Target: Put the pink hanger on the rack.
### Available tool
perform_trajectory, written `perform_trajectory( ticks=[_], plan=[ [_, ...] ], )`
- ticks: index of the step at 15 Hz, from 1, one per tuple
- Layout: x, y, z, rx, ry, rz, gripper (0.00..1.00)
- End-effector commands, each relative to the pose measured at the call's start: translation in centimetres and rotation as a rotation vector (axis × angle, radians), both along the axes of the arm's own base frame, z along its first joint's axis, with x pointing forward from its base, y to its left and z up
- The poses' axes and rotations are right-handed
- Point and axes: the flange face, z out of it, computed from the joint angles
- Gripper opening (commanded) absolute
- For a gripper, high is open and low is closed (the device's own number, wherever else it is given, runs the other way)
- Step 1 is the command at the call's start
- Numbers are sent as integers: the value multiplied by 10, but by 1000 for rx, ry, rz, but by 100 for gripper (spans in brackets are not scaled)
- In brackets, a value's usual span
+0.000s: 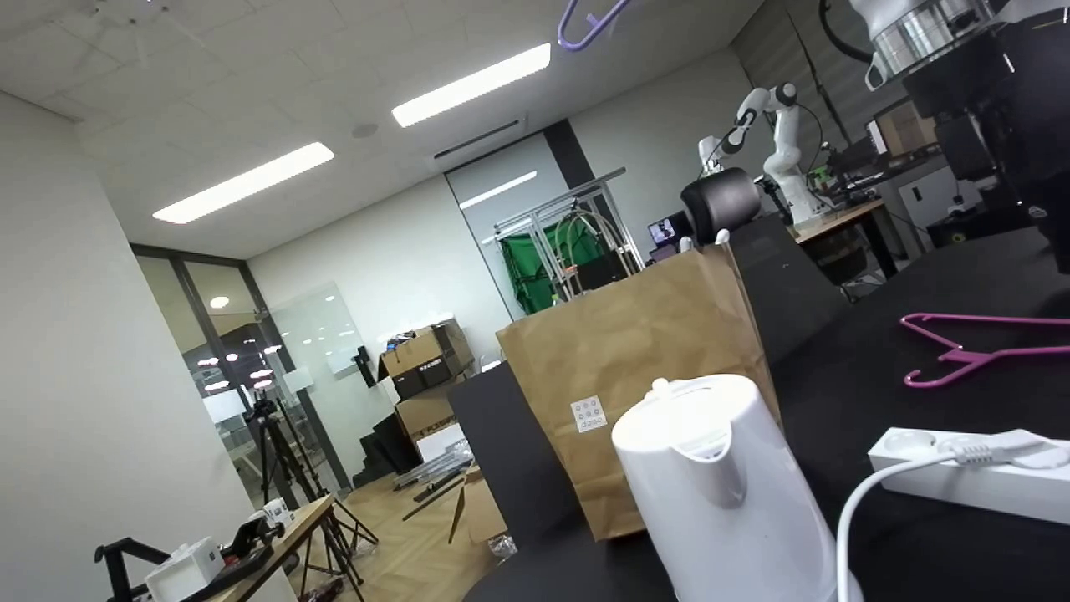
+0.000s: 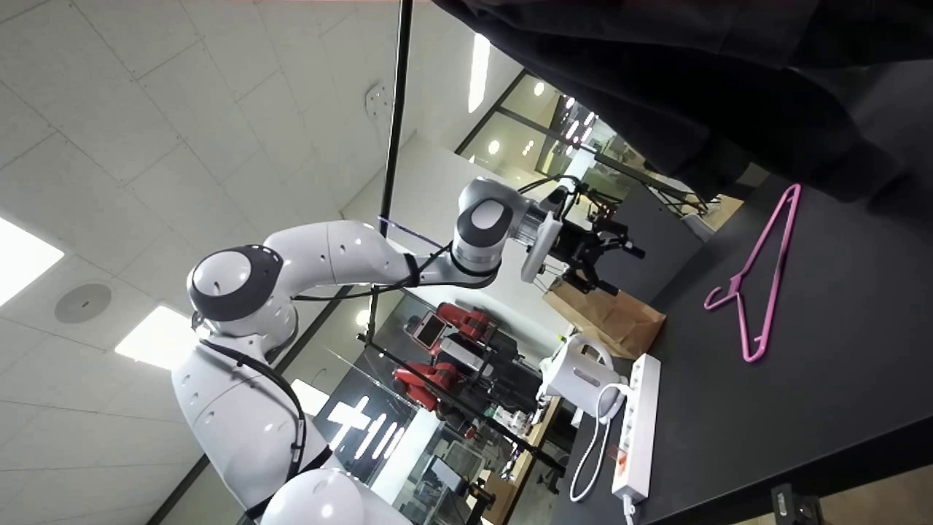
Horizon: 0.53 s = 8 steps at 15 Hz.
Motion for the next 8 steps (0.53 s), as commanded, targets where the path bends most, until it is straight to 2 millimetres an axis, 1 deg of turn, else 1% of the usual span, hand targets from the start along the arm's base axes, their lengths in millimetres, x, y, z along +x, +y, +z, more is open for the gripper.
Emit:
perform_trajectory(
  ticks=[1, 4, 8],
  plan=[
    [2, 0, -1, 0, 4, 0, 100],
    [4, 1, 3, 1, 1, 1, 100],
    [3, 1, 3, 1, 4, 1, 100]
  ],
)
